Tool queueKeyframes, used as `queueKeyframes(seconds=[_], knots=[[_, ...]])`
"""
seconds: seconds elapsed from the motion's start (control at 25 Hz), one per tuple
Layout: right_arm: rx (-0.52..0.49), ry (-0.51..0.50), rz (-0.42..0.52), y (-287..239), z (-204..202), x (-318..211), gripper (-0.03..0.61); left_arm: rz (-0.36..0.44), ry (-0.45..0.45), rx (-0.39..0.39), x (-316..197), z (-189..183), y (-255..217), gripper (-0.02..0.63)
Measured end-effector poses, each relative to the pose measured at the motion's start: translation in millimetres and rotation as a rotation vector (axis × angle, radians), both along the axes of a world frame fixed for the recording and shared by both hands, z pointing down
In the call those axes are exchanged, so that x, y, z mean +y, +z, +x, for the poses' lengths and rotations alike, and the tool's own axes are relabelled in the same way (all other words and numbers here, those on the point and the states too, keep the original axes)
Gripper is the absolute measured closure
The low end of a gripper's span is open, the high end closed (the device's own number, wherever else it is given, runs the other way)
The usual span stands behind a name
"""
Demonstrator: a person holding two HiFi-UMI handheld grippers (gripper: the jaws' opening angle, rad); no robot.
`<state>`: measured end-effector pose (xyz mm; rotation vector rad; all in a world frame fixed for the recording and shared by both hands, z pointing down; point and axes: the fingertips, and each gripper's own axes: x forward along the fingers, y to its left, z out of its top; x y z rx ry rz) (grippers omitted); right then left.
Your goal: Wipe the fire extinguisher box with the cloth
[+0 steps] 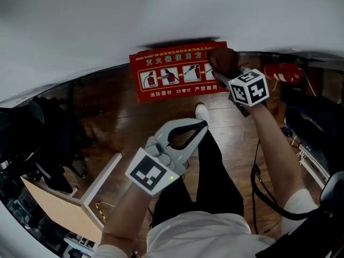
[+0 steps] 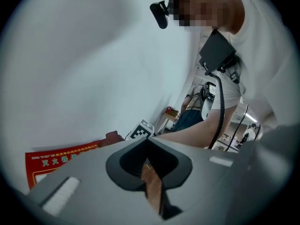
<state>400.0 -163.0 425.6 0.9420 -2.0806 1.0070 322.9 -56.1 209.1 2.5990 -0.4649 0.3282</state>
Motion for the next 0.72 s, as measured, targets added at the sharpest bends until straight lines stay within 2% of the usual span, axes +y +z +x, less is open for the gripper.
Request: queueKeyframes(seconds=[0.16,0.36,0.72], knots=[[-0.032,0.058,-0.017,0.8,39.5,5.8,0.508,-0.017,0.037,0.004,-7.2,27.5,6.3,0.614],[-0.097,0.122,-0.036,9.5,64.6,5.0,0.508,-0.026,0.049,0.014,-23.2,53.3,14.7,0.614],[-0.171,0.087,-0.099,71.9,61.3,5.2,0.508,-0.062,0.03,0.032,-49.8,75.7,41.0,0.614]])
